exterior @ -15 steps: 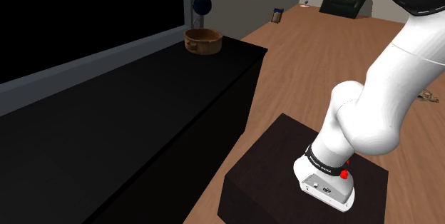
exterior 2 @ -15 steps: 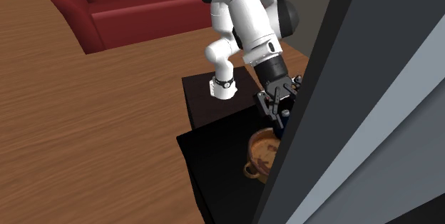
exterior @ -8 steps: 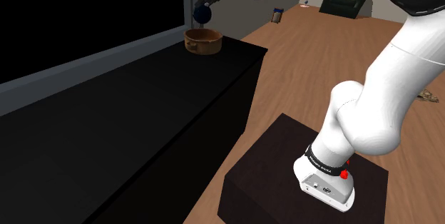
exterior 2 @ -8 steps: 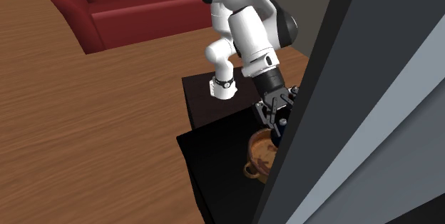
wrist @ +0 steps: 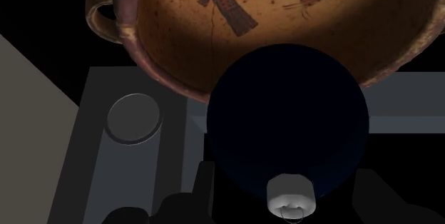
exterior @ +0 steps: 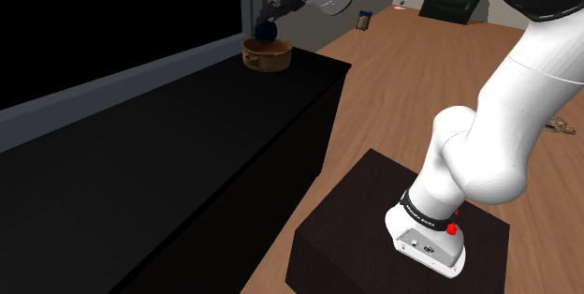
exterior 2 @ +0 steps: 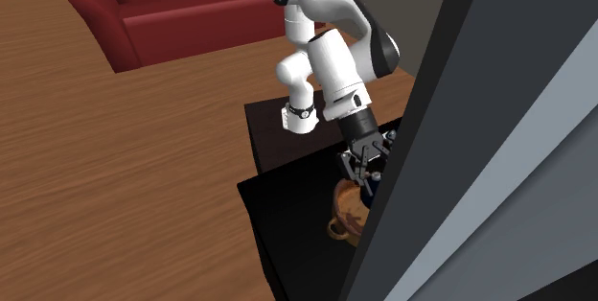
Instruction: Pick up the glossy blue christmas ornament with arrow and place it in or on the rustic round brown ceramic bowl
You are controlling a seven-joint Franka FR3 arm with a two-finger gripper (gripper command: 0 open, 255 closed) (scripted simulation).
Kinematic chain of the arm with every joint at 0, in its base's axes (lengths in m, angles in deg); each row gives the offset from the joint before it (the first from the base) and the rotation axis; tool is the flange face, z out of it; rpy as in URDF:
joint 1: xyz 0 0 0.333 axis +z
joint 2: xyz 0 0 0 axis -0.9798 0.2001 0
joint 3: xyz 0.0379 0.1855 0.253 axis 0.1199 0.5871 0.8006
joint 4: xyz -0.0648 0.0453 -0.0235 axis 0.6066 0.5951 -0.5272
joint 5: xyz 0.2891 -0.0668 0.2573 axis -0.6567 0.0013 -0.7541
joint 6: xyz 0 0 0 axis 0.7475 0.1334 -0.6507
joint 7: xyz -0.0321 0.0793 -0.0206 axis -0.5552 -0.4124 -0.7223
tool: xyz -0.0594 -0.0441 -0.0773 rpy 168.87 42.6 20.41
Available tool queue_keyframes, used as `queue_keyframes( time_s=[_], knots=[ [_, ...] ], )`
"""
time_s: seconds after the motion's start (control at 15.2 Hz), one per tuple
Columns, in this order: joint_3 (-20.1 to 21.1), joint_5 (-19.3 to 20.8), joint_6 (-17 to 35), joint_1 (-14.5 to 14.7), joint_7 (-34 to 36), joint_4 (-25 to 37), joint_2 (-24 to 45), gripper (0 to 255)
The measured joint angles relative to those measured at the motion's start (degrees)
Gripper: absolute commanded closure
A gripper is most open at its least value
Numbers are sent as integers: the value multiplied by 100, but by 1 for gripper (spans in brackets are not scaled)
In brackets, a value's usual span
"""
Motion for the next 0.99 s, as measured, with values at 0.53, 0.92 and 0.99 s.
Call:
queue_keyframes(
  time_s=[0.53,0.92,0.99],
  knots=[
    [-13,-118,37,19,-96,-2,52,0],
    [-13,-120,38,19,-97,0,51,0],
    [1,15,19,-6,-4,-61,-55,0]
  ],
)
